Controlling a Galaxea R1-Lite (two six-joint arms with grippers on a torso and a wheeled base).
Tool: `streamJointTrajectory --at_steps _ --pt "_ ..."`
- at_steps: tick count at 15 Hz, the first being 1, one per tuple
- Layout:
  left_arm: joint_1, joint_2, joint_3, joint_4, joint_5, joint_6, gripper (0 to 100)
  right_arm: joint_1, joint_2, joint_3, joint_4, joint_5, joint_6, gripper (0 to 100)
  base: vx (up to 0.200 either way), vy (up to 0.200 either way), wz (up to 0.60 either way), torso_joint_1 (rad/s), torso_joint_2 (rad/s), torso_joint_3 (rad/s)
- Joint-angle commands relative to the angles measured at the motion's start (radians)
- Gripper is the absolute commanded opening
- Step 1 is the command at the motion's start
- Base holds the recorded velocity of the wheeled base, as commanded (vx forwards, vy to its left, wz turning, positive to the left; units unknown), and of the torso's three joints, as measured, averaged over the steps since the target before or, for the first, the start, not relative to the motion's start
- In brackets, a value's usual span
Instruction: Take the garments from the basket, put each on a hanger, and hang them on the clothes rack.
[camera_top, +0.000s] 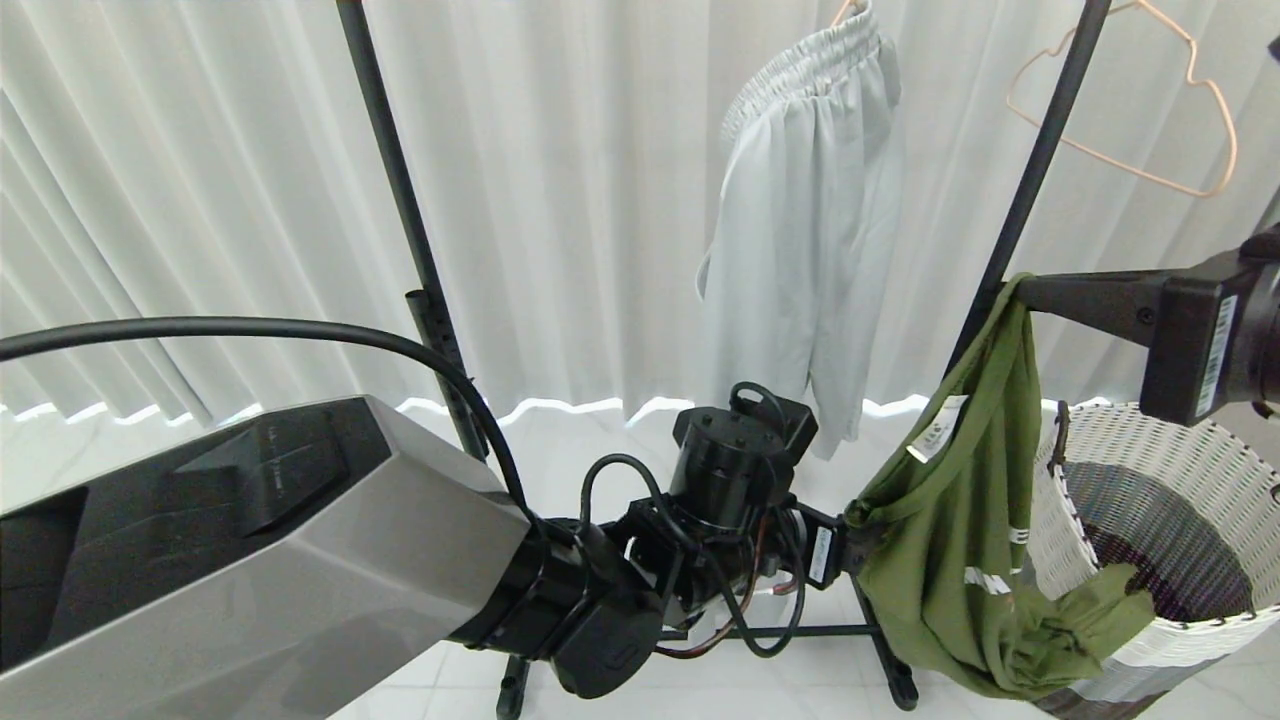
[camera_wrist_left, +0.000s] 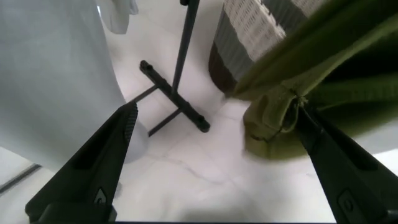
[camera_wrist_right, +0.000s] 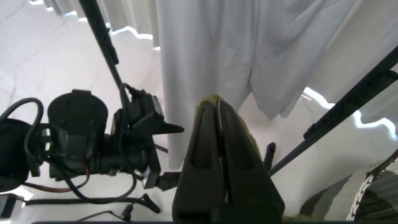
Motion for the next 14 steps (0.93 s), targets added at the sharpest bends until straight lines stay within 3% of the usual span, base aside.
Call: streamJointTrajectory --at_steps 1,4,8,11,14 --pt "0.001 -0.01 -0.007 -0.001 0.004 -0.014 100 -0.001 -0.001 0.004 0.0 -0.001 0.0 0 0.0 0.0 0.0 0.0 0.0 0.0" --pt "0.002 -0.064 0.03 -0.021 0.007 -0.012 100 -0.019 0.007 0.004 0.0 0.002 0.0 0 0.0 0.0 0.0 0.0 0.0 0.0" --pt "0.03 -0.193 0.275 -0.109 0.004 0.003 100 -0.013 0.05 -0.002 -0.001 0.071 -0.009 0 0.0 0.0 0.0 0.0 0.0 0.0" --pt "0.04 -0.325 0.504 -0.198 -0.002 0.08 100 0.058 0.125 -0.004 -0.06 0.1 -0.017 0 0.0 0.0 0.0 0.0 0.0 0.0" --pt "0.04 -0.443 0.647 -0.218 -0.005 0.09 100 0.113 0.205 -0.031 -0.106 0.1 -0.017 0 0.0 0.0 0.0 0.0 0.0 0.0"
